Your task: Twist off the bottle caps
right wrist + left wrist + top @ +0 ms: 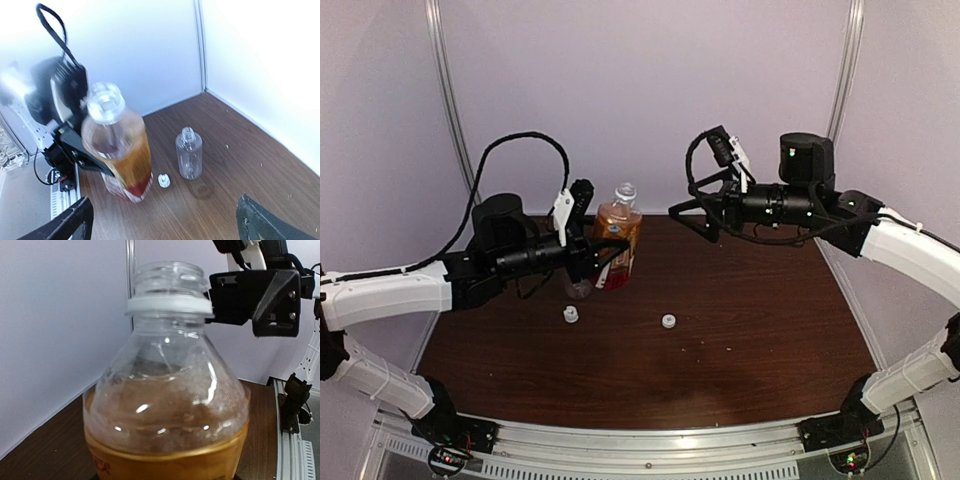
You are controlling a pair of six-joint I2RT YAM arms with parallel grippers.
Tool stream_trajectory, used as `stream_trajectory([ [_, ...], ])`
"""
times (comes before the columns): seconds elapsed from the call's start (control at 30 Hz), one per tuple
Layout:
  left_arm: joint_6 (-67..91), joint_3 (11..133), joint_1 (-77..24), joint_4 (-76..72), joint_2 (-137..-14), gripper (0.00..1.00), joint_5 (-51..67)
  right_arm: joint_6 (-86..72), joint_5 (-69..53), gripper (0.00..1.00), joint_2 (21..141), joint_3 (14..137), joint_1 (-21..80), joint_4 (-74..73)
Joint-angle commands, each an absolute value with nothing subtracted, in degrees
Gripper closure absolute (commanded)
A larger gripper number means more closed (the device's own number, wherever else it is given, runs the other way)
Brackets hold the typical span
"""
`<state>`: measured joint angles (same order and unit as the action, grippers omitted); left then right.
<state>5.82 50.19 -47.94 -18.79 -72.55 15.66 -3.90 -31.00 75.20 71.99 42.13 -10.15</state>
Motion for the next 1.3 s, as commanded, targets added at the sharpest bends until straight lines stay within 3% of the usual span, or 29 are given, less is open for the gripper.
stream_trajectory([
  [0.0,5.25,53.64,-47.69,-19.84,-74.34,0.78,24.32,-3.11,-37.32,0.00,76.13,78.64,43.24,-14.58],
  [0.23,5.42,55.25,-48.22,-18.61,-76.14,0.77,29.47,-2.25,-38.34,0.01,80.59,84.69,45.90,-17.50],
  [0.47,5.13,56.14,-48.85,-17.52,-77.24,0.76,31.30,-0.73,-37.27,0.10,84.43,88.64,48.34,-20.32],
  [0.97,4.04,56.96,-49.46,-15.39,-78.09,0.76,30.87,-0.74,-36.79,0.64,86.14,89.89,49.39,-21.52],
  [1.1,3.96,56.95,-49.48,-15.39,-78.05,0.76,30.81,-0.72,-34.59,0.86,85.52,89.35,49.39,-21.62],
  [1.13,4.02,56.95,-49.46,-15.39,-78.12,0.74,30.66,-0.78,-33.47,0.92,85.13,89.04,49.37,-21.62],
  [1.2,4.21,56.95,-49.40,-15.36,-77.98,0.57,30.16,0.66,-30.59,1.00,84.32,88.31,49.20,-21.54],
  [1.27,4.21,56.95,-49.39,-14.94,-77.68,0.38,29.38,0.89,-27.45,1.00,83.43,87.56,48.73,-21.57],
])
